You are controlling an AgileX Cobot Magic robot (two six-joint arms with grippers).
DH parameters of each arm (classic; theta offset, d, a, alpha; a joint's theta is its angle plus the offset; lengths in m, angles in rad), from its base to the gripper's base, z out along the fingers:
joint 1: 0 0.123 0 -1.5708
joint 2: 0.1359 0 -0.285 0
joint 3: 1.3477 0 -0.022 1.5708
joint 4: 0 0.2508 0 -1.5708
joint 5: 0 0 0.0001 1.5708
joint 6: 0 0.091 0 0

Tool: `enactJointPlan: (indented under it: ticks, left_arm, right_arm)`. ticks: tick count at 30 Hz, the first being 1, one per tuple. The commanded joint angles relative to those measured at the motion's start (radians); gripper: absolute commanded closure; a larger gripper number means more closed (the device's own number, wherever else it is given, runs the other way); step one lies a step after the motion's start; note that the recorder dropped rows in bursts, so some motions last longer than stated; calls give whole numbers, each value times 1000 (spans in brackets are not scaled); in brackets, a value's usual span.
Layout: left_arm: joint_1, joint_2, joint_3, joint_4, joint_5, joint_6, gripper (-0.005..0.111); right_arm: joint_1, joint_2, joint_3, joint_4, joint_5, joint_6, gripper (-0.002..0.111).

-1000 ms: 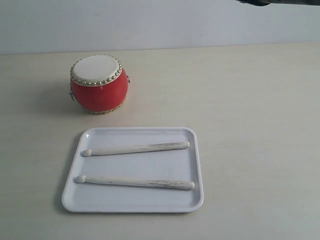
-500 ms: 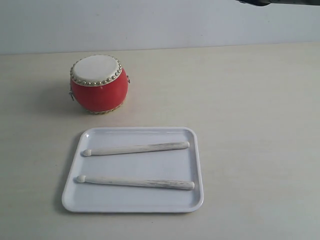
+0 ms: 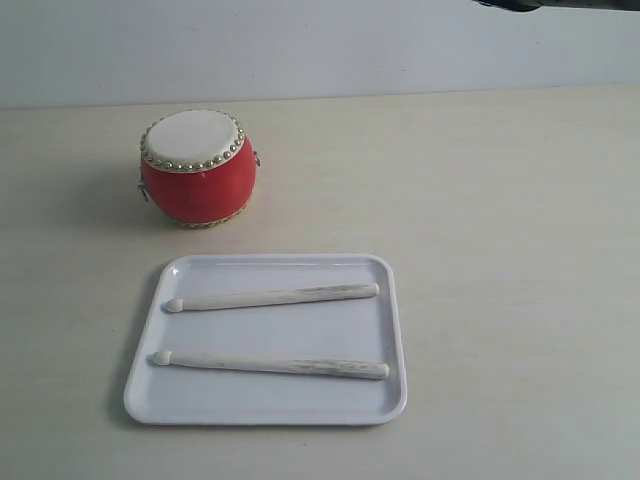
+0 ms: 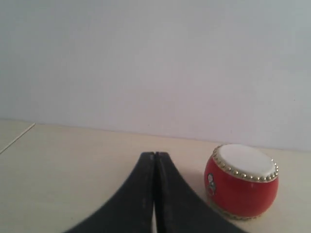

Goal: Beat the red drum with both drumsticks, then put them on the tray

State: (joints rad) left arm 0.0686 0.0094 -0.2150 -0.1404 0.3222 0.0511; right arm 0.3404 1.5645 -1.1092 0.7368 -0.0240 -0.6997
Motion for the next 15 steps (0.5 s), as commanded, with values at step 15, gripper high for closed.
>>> enactJointPlan:
  ticks: [15]
  left_arm:
    - [-14, -9, 175, 86, -11, -37, 106]
  right_arm:
    - [-3, 1, 6, -3, -9, -1, 108]
